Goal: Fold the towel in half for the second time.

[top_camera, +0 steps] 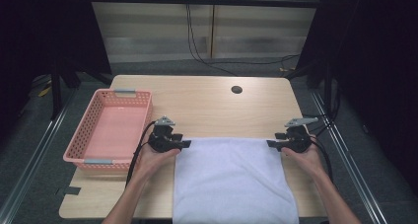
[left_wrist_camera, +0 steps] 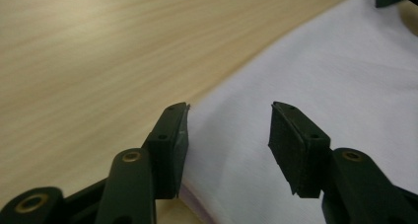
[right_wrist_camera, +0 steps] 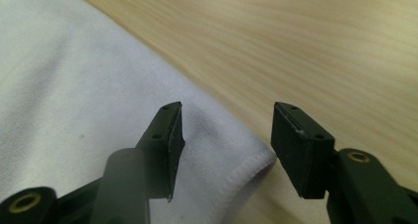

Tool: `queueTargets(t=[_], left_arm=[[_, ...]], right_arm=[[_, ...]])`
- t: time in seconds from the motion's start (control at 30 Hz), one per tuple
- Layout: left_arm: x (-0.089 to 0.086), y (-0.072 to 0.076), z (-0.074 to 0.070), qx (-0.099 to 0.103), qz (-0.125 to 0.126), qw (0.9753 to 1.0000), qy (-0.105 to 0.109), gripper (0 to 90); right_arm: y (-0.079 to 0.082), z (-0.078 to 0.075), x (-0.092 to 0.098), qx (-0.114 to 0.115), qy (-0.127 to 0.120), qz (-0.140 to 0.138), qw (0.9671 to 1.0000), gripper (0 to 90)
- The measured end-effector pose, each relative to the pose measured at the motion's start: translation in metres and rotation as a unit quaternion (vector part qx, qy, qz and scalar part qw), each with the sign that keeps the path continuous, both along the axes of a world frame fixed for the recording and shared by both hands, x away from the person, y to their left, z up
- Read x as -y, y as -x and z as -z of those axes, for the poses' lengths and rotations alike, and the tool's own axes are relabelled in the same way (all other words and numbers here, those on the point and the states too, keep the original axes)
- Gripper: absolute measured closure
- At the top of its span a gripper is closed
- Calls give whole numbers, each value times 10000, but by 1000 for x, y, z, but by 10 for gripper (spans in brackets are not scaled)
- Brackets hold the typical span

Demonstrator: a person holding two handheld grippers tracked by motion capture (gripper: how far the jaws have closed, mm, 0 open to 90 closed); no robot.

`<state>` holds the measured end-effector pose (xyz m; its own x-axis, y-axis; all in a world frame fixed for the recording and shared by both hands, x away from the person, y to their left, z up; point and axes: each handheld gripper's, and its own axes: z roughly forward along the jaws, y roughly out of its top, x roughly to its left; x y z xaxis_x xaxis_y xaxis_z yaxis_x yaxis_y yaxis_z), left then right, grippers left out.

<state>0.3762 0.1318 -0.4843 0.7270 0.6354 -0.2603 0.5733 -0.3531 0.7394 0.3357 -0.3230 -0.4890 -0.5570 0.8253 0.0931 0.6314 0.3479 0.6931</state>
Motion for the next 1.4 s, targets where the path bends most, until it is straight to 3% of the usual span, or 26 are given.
queueTargets(t=[0.03,0.07,0.1,0.17,0.27,0.33,0.4,0.43,0.5,0.53,0.57,0.6,0.63,0.7,0.93,1.0,1.13,1.23,1.3,1.33,1.4], left_arm=[[0,0,0,0,0,10000,0,462],[-1,-4,5,37,-191,9996,-180,430],[-1,-6,9,-25,-173,9995,-252,401],[-1,-7,14,-195,-128,9993,-288,391],[2,-8,18,-207,-130,9993,-285,402],[3,-8,18,-182,-82,9994,-297,460],[3,-8,18,-218,-26,9992,-322,661],[3,-8,18,-295,91,9990,-332,661],[2,-6,16,-315,189,9990,-270,788],[-1,-7,13,-316,162,9993,-81,827],[-1,-7,13,-316,162,9993,-81,832],[-5,-8,6,-263,92,9994,218,834],[-5,-8,6,-263,92,9994,218,835],[-7,-10,-11,-80,92,9994,309,835],[-11,-29,-48,347,-53,9979,542,834],[-10,-36,-58,456,-171,9980,402,834],[-7,-48,-77,633,-211,9961,573,835],[-9,-58,-89,772,-338,9939,706,834],[-9,-57,-94,830,-462,9928,733,834],[-9,-54,-94,841,-366,9926,801,834],[-8,-43,-93,887,-283,9931,709,834]], right_arm=[[0,0,0,0,0,0,10000,453],[-2,4,-2,-71,90,-6,9999,434],[-2,5,-2,-76,122,-17,9999,435],[-4,6,-1,-11,101,-9,9999,431],[-8,7,1,-76,48,79,9999,436],[-12,10,4,-164,31,77,9998,455],[-13,12,5,-184,-68,84,9998,491],[-13,12,5,-216,-171,29,9996,545],[-12,11,5,-315,-234,-80,9992,687],[-11,8,5,-318,-282,-154,9990,816],[-11,8,5,-318,-282,-154,9990,816],[-11,2,8,-206,-432,-131,9988,847],[-11,2,8,-206,-432,-131,9988,847],[-14,-14,15,-32,-785,-41,9969,862],[-32,-52,19,399,-960,122,9945,866],[-41,-62,19,480,-1006,169,9936,866],[-55,-81,15,586,-862,203,9943,867],[-64,-94,18,686,-918,284,9930,866],[-68,-101,20,768,-1110,292,9904,866],[-67,-103,20,786,-1245,307,9886,866],[-61,-104,17,846,-1405,171,9863,867]])
